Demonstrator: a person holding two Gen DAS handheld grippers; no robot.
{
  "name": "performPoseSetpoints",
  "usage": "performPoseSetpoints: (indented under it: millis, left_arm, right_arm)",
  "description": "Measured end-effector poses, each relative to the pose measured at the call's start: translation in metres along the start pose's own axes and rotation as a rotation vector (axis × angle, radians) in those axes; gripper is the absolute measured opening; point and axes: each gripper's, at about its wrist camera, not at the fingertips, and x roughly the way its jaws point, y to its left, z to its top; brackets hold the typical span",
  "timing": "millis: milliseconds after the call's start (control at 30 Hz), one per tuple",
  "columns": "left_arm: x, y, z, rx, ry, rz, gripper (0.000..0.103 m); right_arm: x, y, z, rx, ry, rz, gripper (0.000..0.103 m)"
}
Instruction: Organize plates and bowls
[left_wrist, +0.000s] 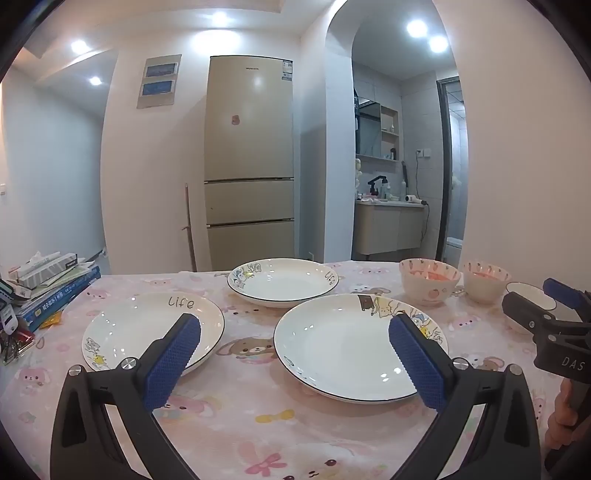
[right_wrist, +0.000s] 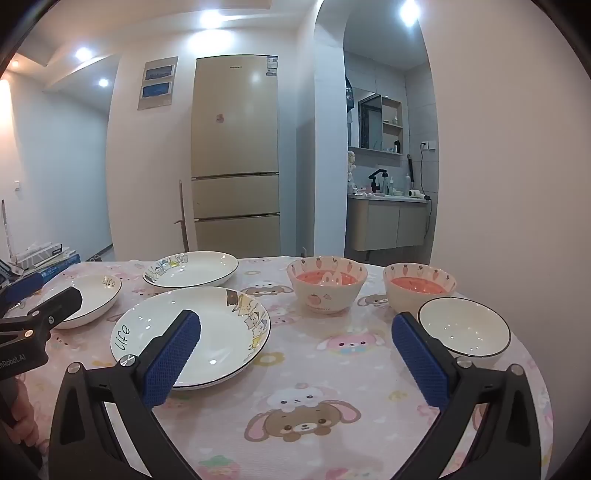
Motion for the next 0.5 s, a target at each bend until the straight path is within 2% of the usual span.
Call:
performPoseSetpoints:
  millis: [167, 200, 500]
  left_arm:
    - [0.0046, -0.0010, 0.0018, -0.020, -0.015, 0.012, 0.103]
    - [0.0010, 0.0002, 0.0020, -0.019, 0.001, -0.011, 0.103]
    - [-0.0023, 0.0012, -0.0001, -0.013, -0.012, -0.019, 0.103]
  right_arm:
    - [0.0027, 0.0008, 0.0001, -0.006, 0.004, -0.003, 0.103]
    - [0.0032, 0.0008, 0.0002, -0.006, 0.004, -0.002, 0.103]
    - [-0.0013, 0.0000, -0.0014, 0.005, -0.002, -0.037, 0.103]
